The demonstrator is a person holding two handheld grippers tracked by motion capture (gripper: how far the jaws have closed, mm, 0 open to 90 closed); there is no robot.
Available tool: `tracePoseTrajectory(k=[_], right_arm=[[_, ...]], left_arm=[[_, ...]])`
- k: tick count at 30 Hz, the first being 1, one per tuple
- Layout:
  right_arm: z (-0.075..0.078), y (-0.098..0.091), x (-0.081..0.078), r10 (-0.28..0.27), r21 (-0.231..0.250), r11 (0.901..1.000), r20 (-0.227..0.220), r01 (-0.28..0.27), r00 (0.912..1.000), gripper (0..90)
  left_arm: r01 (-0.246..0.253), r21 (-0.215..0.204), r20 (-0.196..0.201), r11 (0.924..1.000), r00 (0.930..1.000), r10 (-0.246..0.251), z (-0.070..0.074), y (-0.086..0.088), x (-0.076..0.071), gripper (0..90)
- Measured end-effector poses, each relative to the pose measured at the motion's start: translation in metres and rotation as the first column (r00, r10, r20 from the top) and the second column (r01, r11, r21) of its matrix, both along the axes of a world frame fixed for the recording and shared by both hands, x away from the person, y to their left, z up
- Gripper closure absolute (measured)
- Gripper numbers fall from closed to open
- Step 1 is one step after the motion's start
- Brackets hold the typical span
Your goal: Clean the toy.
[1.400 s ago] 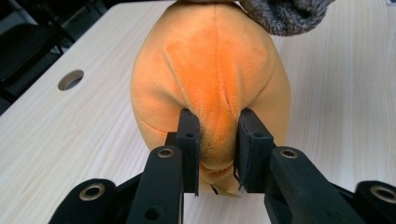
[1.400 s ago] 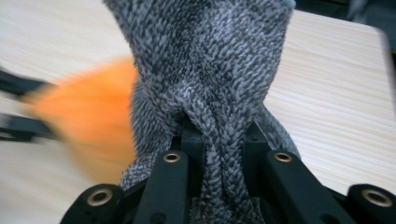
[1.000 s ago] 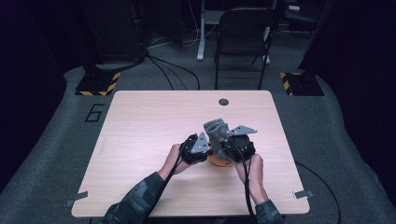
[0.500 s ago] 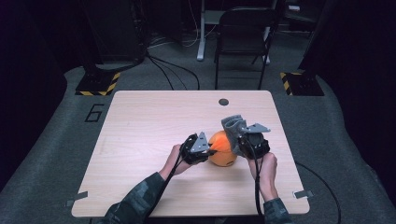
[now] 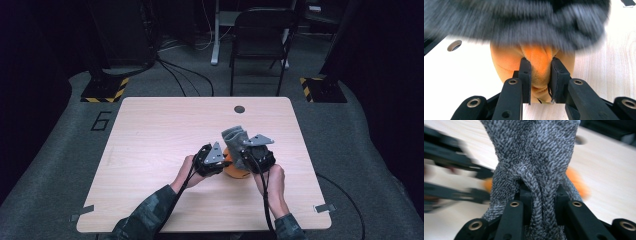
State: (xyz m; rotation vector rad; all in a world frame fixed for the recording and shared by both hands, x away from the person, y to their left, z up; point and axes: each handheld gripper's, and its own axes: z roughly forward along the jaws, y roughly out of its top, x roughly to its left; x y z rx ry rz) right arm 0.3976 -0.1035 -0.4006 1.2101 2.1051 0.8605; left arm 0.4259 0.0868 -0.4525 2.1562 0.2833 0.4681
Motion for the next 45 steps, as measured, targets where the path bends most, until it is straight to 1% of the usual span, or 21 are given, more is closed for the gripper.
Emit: tracePoseTrajectory(k=[2,5,6,7,10,12,13,15,17,20,22,23,25,27,32,35,38,41,42,44,45], right_arm=[[-0.001,-0.011,0.004,-0.027,0.020,0.9994,-0.006,0.027,0.9996,75.6],[-0.006,-0.028,0.010,-0.085,0.021,0.9962,-0.003,0.085,0.9964,75.6],[-0.006,-0.031,0.010,-0.114,0.004,0.9935,0.001,0.114,0.9935,75.6],[-0.007,-0.033,0.011,-0.118,-0.015,0.9929,0.008,0.118,0.9930,75.6],[-0.006,-0.038,0.011,-0.133,0.014,0.9910,-0.001,0.133,0.9911,75.5],[0.001,-0.037,0.007,-0.100,0.029,0.9946,0.013,0.100,0.9949,75.5],[0.007,-0.034,0.003,-0.082,0.051,0.9954,0.020,0.081,0.9965,75.4],[0.017,-0.023,-0.004,-0.009,0.105,0.9945,0.028,0.006,0.9996,75.4],[0.021,-0.009,-0.009,0.061,0.126,0.9900,0.021,-0.063,0.9979,75.4],[0.014,0.011,-0.011,0.121,0.106,0.9872,-0.015,-0.119,0.9926,75.3],[0.005,0.019,-0.008,0.093,0.050,0.9945,-0.027,-0.092,0.9953,75.4],[0.002,0.019,-0.006,0.079,0.039,0.9962,-0.028,-0.078,0.9965,75.5],[0.000,0.011,-0.001,0.059,0.034,0.9978,-0.022,-0.058,0.9980,75.4],[0.000,0.002,0.002,0.013,0.007,0.9999,-0.001,-0.013,0.9999,75.3],[-0.004,-0.024,0.010,-0.072,0.003,0.9974,0.003,0.072,0.9974,75.2],[-0.003,-0.030,0.010,-0.091,0.000,0.9959,0.004,0.091,0.9959,75.1],[0.008,-0.026,0.003,-0.047,0.058,0.9973,0.022,0.045,0.9987,75.1],[0.016,-0.013,-0.005,0.048,0.124,0.9909,0.025,-0.051,0.9985,75.1],[0.017,-0.008,-0.007,0.069,0.123,0.9897,0.024,-0.072,0.9973,75.1],[0.012,0.007,-0.009,0.096,0.094,0.9910,0.001,-0.095,0.9954,75.2],[0.005,0.014,-0.006,0.099,0.063,0.9932,-0.016,-0.098,0.9950,75.3]], left_arm=[[-0.001,-0.005,-0.005,1.0000,1.0000,0.001,0.000,-0.001,0.000,74.4],[-0.004,-0.006,-0.007,1.0000,1.0000,0.004,0.000,-0.001,0.000,74.4],[-0.005,-0.008,-0.010,1.0000,0.9999,0.004,0.000,-0.001,0.000,74.3],[-0.008,-0.011,-0.017,0.9999,0.9998,0.008,0.000,0.000,0.000,74.3],[-0.010,-0.012,-0.016,0.9999,0.9998,0.009,0.000,0.001,0.001,74.3],[-0.010,-0.009,-0.014,0.9999,0.9998,0.010,0.000,0.001,0.001,74.3],[-0.011,-0.010,-0.015,0.9999,0.9998,0.011,0.000,0.001,0.001,74.3],[-0.008,-0.013,-0.017,0.9999,0.9998,0.008,0.000,0.001,0.001,74.2],[-0.005,-0.010,-0.005,0.9999,1.0000,0.005,0.001,0.000,0.000,74.2],[-0.006,-0.006,-0.007,1.0000,1.0000,0.006,0.001,0.000,-0.001,74.2],[-0.007,0.001,-0.005,1.0000,1.0000,0.007,0.001,0.000,0.000,74.2],[-0.012,-0.004,-0.012,0.9999,0.9999,0.012,0.000,0.000,0.000,74.3],[-0.011,-0.014,-0.014,0.9998,0.9998,0.011,-0.001,0.000,0.000,74.3],[-0.009,-0.013,-0.012,0.9999,0.9999,0.009,-0.001,0.000,0.000,74.3],[-0.010,-0.015,-0.014,0.9998,0.9999,0.010,-0.001,-0.001,0.000,74.2],[-0.012,-0.015,-0.015,0.9998,0.9998,0.012,-0.001,-0.001,0.000,74.2],[-0.017,-0.018,-0.018,0.9997,0.9997,0.017,0.000,0.000,0.001,74.1],[-0.015,-0.027,-0.027,0.9995,0.9995,0.014,-0.001,0.000,0.001,74.1],[-0.014,-0.016,-0.016,0.9998,0.9998,0.013,0.000,0.000,0.001,74.0],[-0.018,-0.011,-0.018,0.9998,0.9997,0.018,0.000,0.000,0.000,74.0],[-0.017,-0.006,-0.016,0.9998,0.9997,0.017,0.000,0.000,0.000,74.0]])
